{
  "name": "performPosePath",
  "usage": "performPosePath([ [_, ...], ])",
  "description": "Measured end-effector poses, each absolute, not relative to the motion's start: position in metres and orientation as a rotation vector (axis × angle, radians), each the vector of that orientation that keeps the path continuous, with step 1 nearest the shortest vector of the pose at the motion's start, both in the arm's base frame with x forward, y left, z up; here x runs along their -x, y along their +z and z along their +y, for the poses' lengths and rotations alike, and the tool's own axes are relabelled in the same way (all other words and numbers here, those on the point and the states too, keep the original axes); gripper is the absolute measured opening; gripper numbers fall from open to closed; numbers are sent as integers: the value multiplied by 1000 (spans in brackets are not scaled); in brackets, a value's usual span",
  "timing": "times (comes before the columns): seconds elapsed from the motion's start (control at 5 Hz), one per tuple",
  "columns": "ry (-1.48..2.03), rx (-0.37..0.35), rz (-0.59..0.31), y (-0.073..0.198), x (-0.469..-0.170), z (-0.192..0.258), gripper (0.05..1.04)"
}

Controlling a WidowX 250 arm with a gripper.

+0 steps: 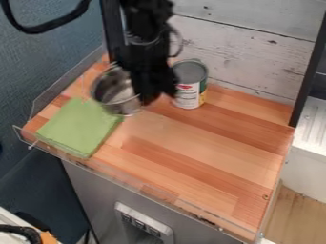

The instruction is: Move the silver pot to the right side of the table

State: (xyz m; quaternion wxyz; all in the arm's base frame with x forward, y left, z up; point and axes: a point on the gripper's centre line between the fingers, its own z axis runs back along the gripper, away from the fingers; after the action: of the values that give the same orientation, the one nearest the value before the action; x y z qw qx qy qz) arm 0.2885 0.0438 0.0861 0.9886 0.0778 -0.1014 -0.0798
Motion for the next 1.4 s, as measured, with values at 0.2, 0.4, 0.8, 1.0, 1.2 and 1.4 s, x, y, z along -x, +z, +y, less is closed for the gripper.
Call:
performPosePath([
  [0.2, -275, -103, -228, 90, -285, 2, 71],
  [0.4, -329, -62, -212, 80, -286, -17, 71],
  [0.8, -385, 2, -98, 32, -308, -37, 71],
  [1.0, -447, 10, -88, 25, -319, -54, 71],
  [1.2, -510, 20, -78, 18, -323, -66, 71],
  [1.4, -544, 20, -69, 14, -323, -71, 71],
])
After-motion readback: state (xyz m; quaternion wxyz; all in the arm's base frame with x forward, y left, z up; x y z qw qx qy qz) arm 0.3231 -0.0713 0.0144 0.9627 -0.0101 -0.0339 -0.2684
